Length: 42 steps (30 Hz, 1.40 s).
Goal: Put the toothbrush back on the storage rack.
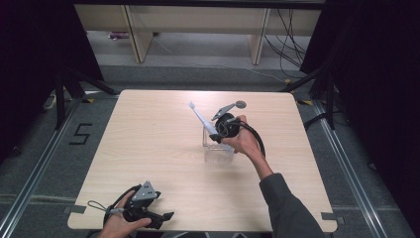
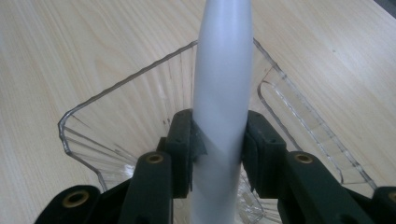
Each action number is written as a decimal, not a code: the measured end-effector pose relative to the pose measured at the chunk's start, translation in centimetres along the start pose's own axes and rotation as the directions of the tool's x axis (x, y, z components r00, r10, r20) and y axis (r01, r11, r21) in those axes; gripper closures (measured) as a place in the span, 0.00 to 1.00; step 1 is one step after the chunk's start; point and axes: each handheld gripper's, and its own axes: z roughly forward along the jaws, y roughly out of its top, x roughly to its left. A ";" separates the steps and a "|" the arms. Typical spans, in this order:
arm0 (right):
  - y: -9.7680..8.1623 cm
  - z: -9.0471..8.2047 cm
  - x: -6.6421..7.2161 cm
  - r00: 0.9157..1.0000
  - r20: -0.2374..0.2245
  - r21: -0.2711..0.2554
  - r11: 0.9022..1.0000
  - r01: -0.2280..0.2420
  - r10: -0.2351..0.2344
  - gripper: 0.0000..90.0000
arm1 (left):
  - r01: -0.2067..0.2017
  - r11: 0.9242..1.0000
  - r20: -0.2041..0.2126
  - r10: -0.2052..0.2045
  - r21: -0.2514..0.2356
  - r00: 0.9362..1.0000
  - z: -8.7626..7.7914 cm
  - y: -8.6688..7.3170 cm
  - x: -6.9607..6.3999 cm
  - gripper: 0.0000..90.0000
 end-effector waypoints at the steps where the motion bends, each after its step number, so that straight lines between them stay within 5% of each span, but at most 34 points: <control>1: 0.0 0.0 0.2 1.000 0.005 0.008 1.000 -0.022 0.022 0.73 | 0.002 1.000 0.000 -0.002 0.000 1.000 0.0 0.0 0.0 0.17; 3: 0.0 0.0 0.4 0.999 0.000 0.029 0.999 -0.044 0.044 0.73 | 0.001 1.000 0.000 -0.001 0.000 1.000 0.0 0.0 0.0 0.17; 5: 0.1 0.1 0.1 1.000 0.009 0.030 1.000 -0.002 0.002 0.73 | 0.015 1.000 0.011 -0.015 -0.013 1.000 0.1 0.0 -0.2 0.17; 20: -0.1 0.7 0.4 0.999 -0.014 0.106 0.994 -0.038 0.039 0.72 | 0.004 1.000 0.002 -0.004 -0.005 1.000 0.0 0.0 0.0 0.17; 25: 0.0 0.0 0.3 0.997 -0.006 0.068 0.995 -0.075 0.076 0.61 | 0.001 1.000 0.003 -0.001 -0.002 1.000 0.0 0.0 0.0 0.17; 29: 0.1 -1.0 0.2 0.997 0.001 -0.022 0.996 -0.081 0.081 0.50 | 0.017 1.000 0.009 -0.017 -0.013 1.000 0.1 0.0 -0.1 0.17; 31: 0.1 -1.7 0.3 0.988 0.016 -0.061 0.986 -0.155 0.156 0.48 | 0.018 1.000 0.009 -0.018 -0.014 1.000 0.1 0.0 -0.2 0.17; 34: 0.0 -2.4 -0.3 0.995 -0.002 -0.123 0.987 -0.100 0.101 0.46 | 0.018 1.000 0.010 -0.018 -0.012 1.000 0.1 0.0 -0.1 0.17; 42: -0.5 -3.4 -0.1 0.992 -0.032 -0.139 0.982 -0.126 0.123 0.44 | 0.003 1.000 -0.002 -0.003 -0.001 1.000 0.0 0.0 0.0 0.17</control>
